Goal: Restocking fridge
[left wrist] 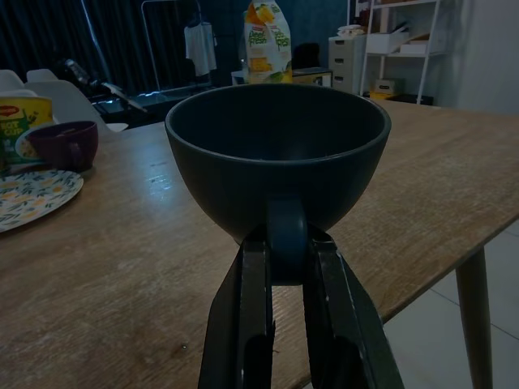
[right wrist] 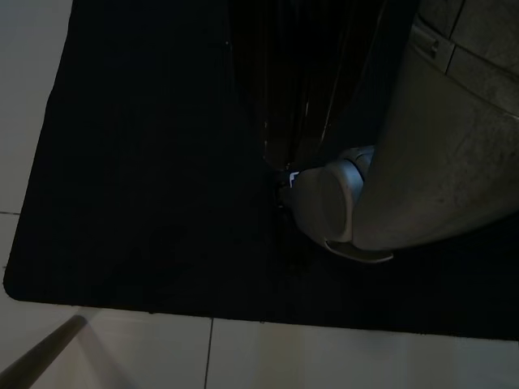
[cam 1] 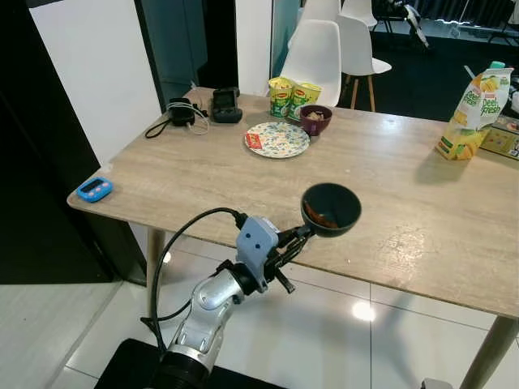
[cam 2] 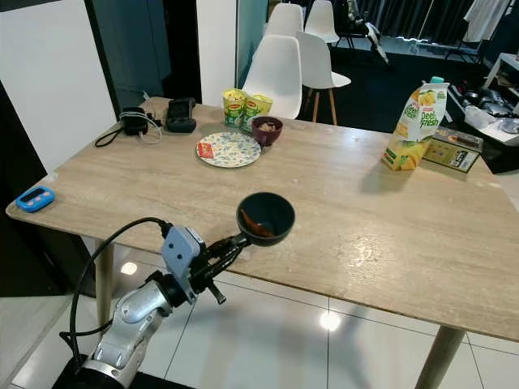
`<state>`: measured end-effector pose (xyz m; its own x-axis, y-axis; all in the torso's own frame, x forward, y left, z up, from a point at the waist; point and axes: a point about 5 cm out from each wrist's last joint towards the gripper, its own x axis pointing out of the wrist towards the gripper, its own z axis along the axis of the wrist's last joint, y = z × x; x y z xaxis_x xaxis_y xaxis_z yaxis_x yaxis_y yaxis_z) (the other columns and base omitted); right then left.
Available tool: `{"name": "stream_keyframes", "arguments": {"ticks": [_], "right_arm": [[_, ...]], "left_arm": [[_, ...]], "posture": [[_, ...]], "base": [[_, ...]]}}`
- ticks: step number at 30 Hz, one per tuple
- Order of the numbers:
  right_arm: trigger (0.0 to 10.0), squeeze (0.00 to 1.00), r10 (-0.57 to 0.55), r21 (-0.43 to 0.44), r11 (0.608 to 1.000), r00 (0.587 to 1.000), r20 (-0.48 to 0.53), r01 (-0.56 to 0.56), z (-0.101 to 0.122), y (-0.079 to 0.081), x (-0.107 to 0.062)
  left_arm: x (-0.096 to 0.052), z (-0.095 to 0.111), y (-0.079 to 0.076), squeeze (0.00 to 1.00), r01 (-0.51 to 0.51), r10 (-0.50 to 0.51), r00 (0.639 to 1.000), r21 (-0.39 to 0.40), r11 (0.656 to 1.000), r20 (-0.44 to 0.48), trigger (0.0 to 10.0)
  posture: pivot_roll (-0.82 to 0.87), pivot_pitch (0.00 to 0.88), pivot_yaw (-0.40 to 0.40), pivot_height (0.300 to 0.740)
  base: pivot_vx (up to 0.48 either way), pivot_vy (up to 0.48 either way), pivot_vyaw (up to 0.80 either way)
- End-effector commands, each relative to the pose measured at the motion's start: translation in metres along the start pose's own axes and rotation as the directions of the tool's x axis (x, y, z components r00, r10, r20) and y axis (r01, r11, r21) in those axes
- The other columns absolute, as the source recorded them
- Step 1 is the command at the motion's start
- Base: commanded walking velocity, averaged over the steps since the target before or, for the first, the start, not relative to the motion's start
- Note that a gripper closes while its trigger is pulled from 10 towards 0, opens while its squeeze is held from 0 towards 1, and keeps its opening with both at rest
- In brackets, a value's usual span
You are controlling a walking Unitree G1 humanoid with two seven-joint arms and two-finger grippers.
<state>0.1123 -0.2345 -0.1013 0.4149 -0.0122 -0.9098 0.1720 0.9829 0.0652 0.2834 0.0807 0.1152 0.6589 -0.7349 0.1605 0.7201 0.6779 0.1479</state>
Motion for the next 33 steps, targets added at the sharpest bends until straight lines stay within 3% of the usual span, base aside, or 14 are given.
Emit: {"name": "stream_keyframes", "arguments": {"ticks": [1, 12, 21, 33], "right_arm": [[10.0, 0.0, -0.017, 0.012, 1.0, 1.0, -0.007, 0.017, 0.0, -0.005, -0.001], [10.0, 0.0, -0.034, 0.009, 0.999, 0.999, -0.016, 0.034, -0.002, -0.003, 0.0], [10.0, 0.0, -0.048, 0.001, 0.999, 0.999, -0.017, 0.048, 0.0, -0.003, 0.0], [10.0, 0.0, -0.071, -0.012, 0.997, 0.997, -0.014, 0.07, 0.003, -0.007, 0.0]], "left_arm": [[0.005, 0.002, -0.003, 0.0, -0.008, 0.009, 1.0, -0.023, 1.0, 0.018, 10.0], [-0.005, -0.01, -0.007, 0.0, -0.06, 0.057, 0.997, -0.056, 0.997, -0.046, 10.0], [-0.011, -0.018, -0.01, 0.0, -0.095, 0.089, 0.994, -0.093, 0.991, -0.066, 10.0], [-0.01, -0.017, -0.01, 0.0, -0.095, 0.09, 0.993, -0.081, 0.992, -0.071, 10.0]], "posture": [[0.05, 0.0, -0.044, 0.74], [0.04, 0.0, -0.03, 0.74], [0.03, 0.0, -0.035, 0.74], [0.03, 0.0, -0.039, 0.74]], "base": [[0.0, 0.0, 0.0], [0.0, 0.0, 0.0], [-0.256, 0.0, 0.0], [-0.324, 0.0, 0.0]]}}
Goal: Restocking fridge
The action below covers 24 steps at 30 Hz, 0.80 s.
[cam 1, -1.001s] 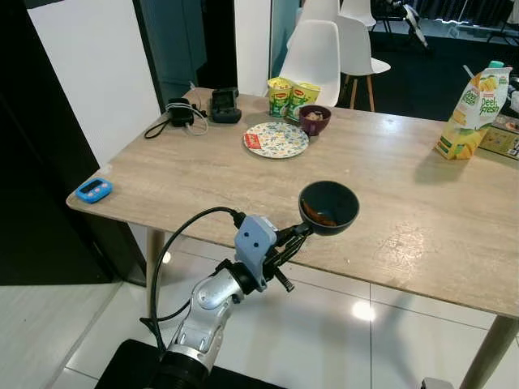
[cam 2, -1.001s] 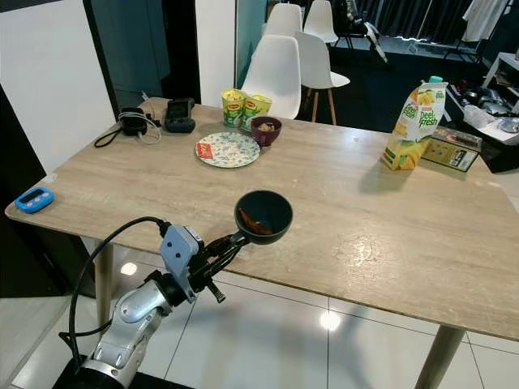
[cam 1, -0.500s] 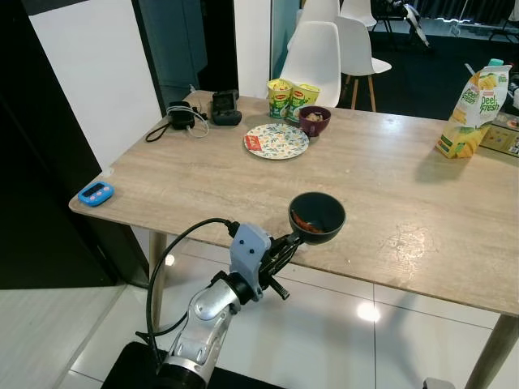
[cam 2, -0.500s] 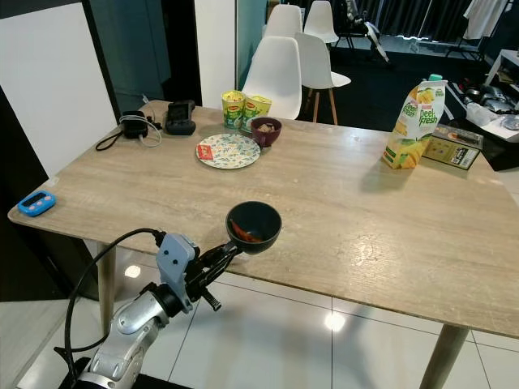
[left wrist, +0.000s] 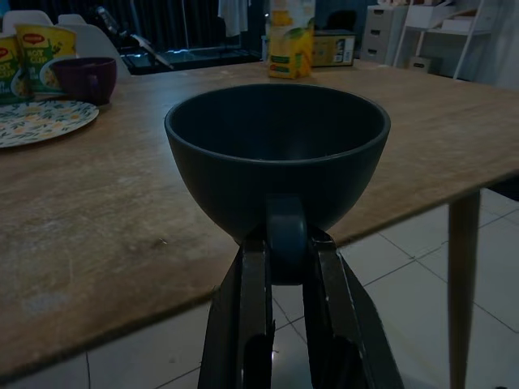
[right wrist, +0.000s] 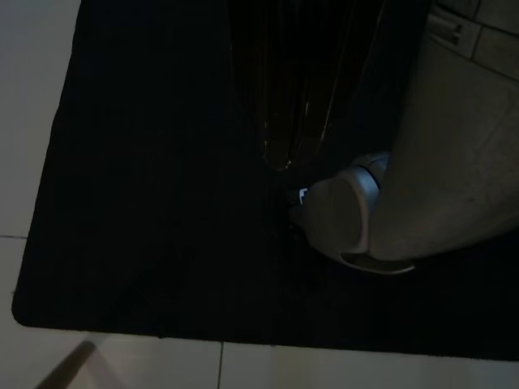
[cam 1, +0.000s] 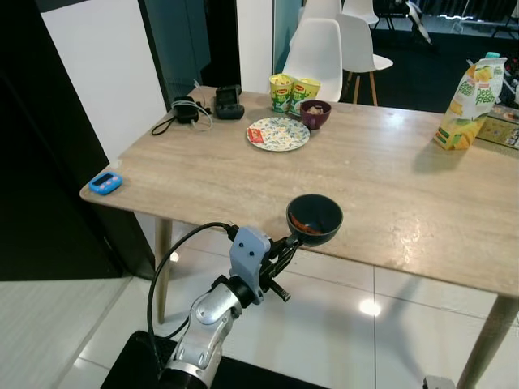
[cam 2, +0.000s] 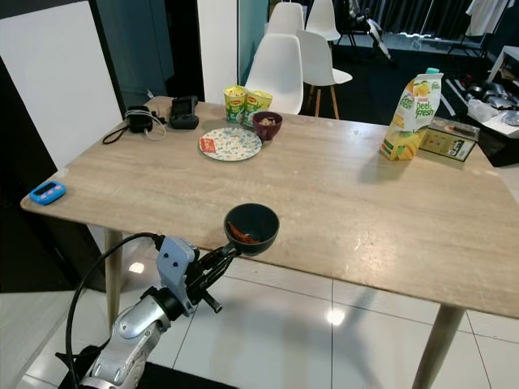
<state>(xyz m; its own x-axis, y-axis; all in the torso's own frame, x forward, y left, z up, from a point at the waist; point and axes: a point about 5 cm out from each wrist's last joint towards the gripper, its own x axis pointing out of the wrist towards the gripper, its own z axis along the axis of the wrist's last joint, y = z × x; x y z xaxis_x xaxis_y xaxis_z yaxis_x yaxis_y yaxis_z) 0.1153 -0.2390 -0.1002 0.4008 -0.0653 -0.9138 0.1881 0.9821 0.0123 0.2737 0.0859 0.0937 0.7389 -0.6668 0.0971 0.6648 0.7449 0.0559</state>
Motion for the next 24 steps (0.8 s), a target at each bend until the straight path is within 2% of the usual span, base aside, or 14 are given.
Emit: {"name": "stream_keyframes", "arguments": {"ticks": [1, 24], "right_arm": [[10.0, 0.0, -0.016, -0.005, 1.0, 1.0, -0.01, 0.016, -0.0009, -0.0034, -0.0006], [10.0, 0.0, -0.058, -0.029, 0.998, 0.998, -0.038, 0.057, -0.0075, -0.0054, -0.0012]], "left_arm": [[0.003, 0.0013, -0.0033, 0.0, 0.006, -0.006, 1.0, -0.004, 1.0, 0.007, 10.0], [0.0035, 0.0006, -0.0097, 0.0, 0.022, -0.022, 1.0, -0.005, 1.0, 0.008, 10.0]], "posture": [[0.03, 0.0, -0.039, 0.74], [0.03, 0.0, -0.036, 0.74]], "base": [[-0.33, 0.0, 0.0], [-0.35, 0.0, -0.03]]}}
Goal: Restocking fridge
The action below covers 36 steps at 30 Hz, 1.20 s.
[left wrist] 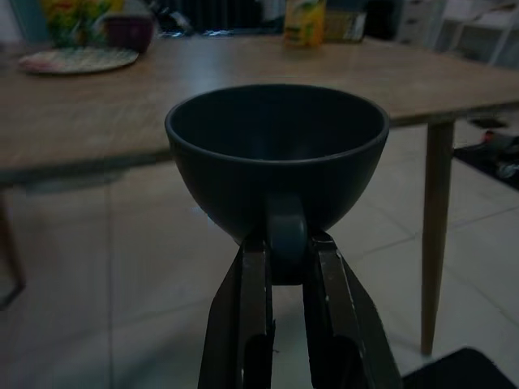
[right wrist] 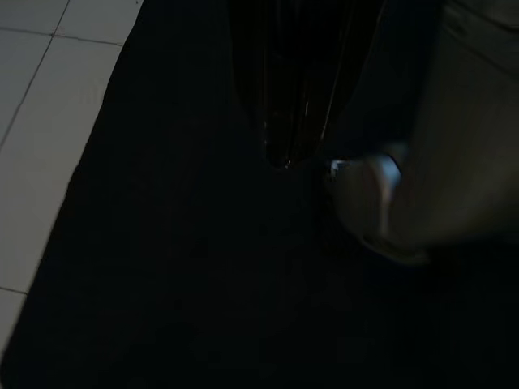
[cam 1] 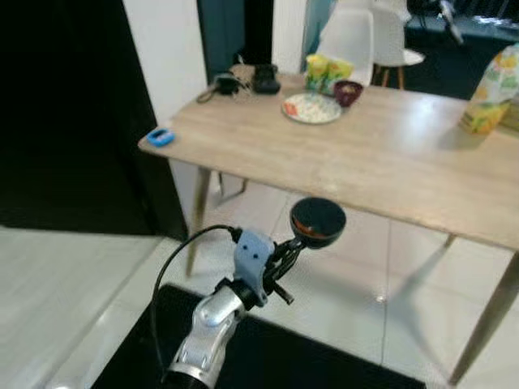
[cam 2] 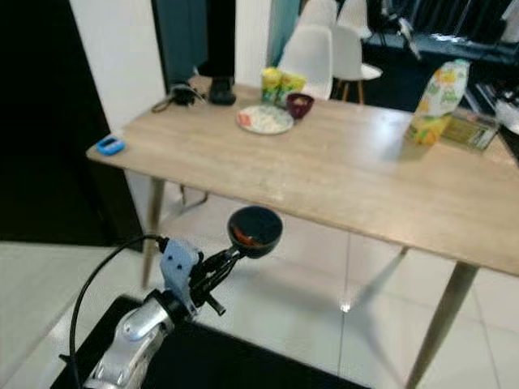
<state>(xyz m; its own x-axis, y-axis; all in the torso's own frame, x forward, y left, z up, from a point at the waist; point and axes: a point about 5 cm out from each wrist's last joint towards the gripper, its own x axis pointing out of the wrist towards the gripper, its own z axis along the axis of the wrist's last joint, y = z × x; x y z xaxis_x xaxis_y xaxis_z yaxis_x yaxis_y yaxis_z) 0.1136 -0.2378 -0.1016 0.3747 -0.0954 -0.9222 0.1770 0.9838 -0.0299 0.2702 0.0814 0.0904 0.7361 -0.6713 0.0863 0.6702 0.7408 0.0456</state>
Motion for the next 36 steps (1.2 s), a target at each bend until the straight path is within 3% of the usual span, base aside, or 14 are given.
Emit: {"name": "stream_keyframes", "arguments": {"ticks": [1, 21, 36], "right_arm": [[10.0, 0.0, -0.027, -0.005, 1.0, 0.999, -0.019, 0.027, -0.006, -0.006, -0.001], [10.0, 0.0, -0.106, -0.081, 0.991, 0.994, -0.04, 0.102, -0.009, -0.019, -0.004], [10.0, 0.0, -0.131, -0.102, 0.987, 0.991, -0.038, 0.127, -0.01, -0.021, -0.004]], "left_arm": [[0.003, 0.003, -0.004, 0.0, 0.016, -0.016, 1.0, 0.007, 1.0, 0.015, 10.0], [0.0, -0.007, -0.008, 0.0, 0.024, -0.024, 1.0, 0.016, 1.0, 0.003, 10.0], [-0.015, -0.023, 0.001, 0.0, -0.058, 0.058, 0.998, 0.016, 0.998, -0.018, 10.0]], "posture": [[0.03, 0.0, -0.036, 0.74], [0.03, 0.0, -0.042, 0.74], [0.04, 0.0, -0.043, 0.74]], "base": [[-0.296, 0.0, -0.79], [0.0, 0.0, -0.78], [0.0, 0.0, -0.78]]}}
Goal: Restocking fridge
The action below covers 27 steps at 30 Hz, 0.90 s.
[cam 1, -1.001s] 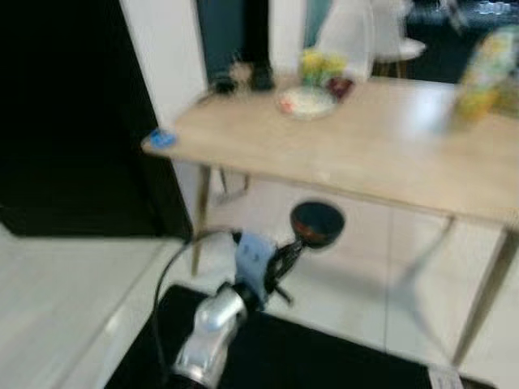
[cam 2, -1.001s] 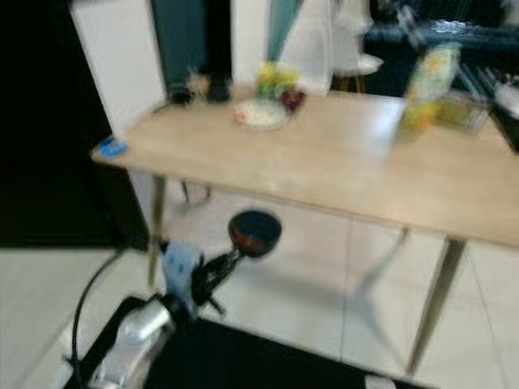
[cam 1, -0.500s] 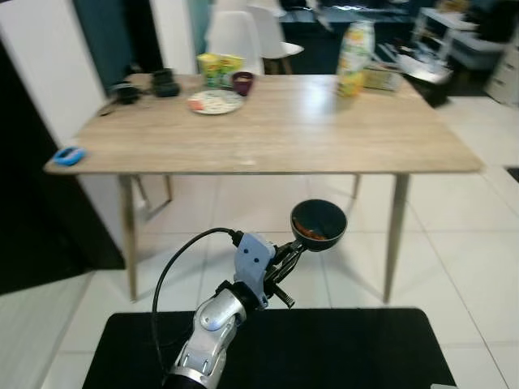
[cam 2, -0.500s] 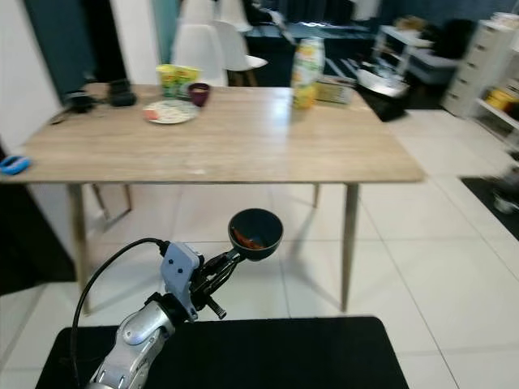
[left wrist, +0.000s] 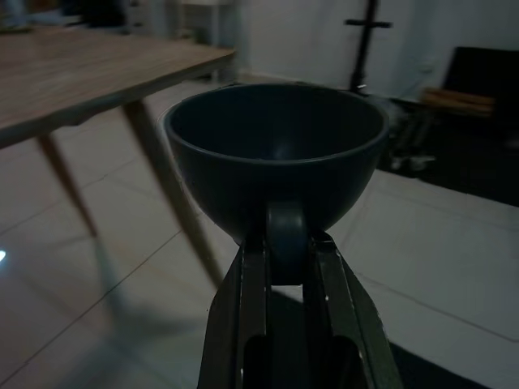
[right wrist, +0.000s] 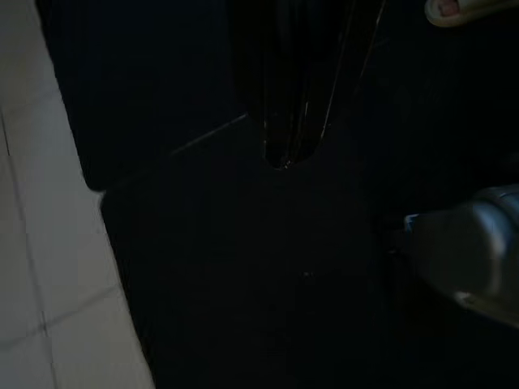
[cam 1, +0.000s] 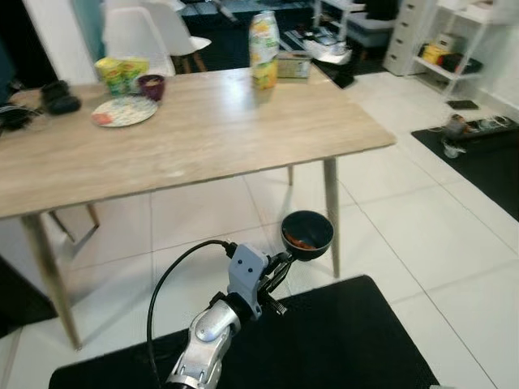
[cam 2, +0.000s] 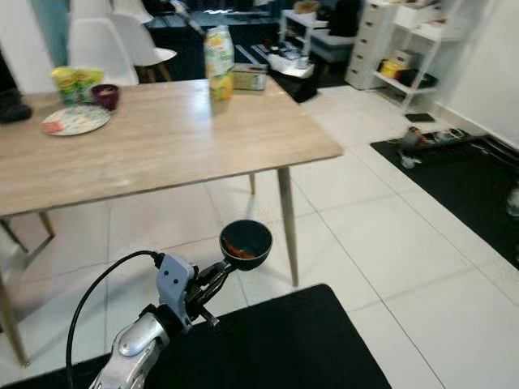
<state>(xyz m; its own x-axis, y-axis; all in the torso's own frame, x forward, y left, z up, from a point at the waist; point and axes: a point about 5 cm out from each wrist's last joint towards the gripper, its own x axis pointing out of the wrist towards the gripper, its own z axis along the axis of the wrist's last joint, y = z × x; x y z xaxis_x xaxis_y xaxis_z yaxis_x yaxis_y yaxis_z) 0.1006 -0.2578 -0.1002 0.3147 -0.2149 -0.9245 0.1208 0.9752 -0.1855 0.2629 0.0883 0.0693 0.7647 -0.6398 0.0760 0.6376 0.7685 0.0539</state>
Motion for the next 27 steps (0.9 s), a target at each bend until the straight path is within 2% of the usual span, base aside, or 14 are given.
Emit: {"name": "stream_keyframes", "arguments": {"ticks": [1, 12, 17, 25, 27], "right_arm": [[10.0, 0.0, -0.003, 0.008, 1.0, 1.0, -0.001, 0.003, -0.001, 0.001, 0.0], [10.0, 0.0, -0.044, 0.016, 0.999, 0.999, 0.011, 0.044, 0.002, -0.008, 0.0], [10.0, 0.0, -0.066, 0.027, 0.997, 0.998, 0.01, 0.066, 0.0, -0.008, -0.001], [10.0, 0.0, -0.037, -0.026, 0.999, 0.999, 0.008, 0.037, 0.0, -0.001, 0.0], [10.0, 0.0, -0.03, -0.05, 0.998, 0.999, 0.013, 0.031, 0.003, 0.001, 0.0]], "left_arm": [[-0.003, -0.003, 0.002, 0.0, -0.016, 0.016, 1.0, 0.004, 1.0, -0.006, 10.0], [-0.005, -0.003, 0.004, 0.0, -0.008, 0.008, 1.0, 0.046, 0.999, 0.008, 10.0], [-0.001, 0.008, 0.009, 0.0, 0.015, -0.019, 0.998, 0.076, 0.997, 0.052, 10.0], [0.014, 0.022, 0.011, 0.0, 0.046, -0.056, 0.994, 0.108, 0.993, 0.095, 10.0], [0.02, 0.032, 0.013, 0.0, 0.057, -0.071, 0.99, 0.118, 0.991, 0.126, 10.0]], "posture": [[0.04, 0.0, -0.043, 0.74], [0.03, 0.0, -0.021, 0.74], [0.02, 0.0, -0.011, 0.74], [0.04, 0.0, -0.032, 0.74], [0.03, 0.0, 0.003, 0.74]], "base": [[0.0, 0.0, -0.78], [0.0, 0.0, -0.78], [0.0, 0.0, -0.78], [0.0, 0.0, -0.78], [0.0, 0.0, -0.78]]}}
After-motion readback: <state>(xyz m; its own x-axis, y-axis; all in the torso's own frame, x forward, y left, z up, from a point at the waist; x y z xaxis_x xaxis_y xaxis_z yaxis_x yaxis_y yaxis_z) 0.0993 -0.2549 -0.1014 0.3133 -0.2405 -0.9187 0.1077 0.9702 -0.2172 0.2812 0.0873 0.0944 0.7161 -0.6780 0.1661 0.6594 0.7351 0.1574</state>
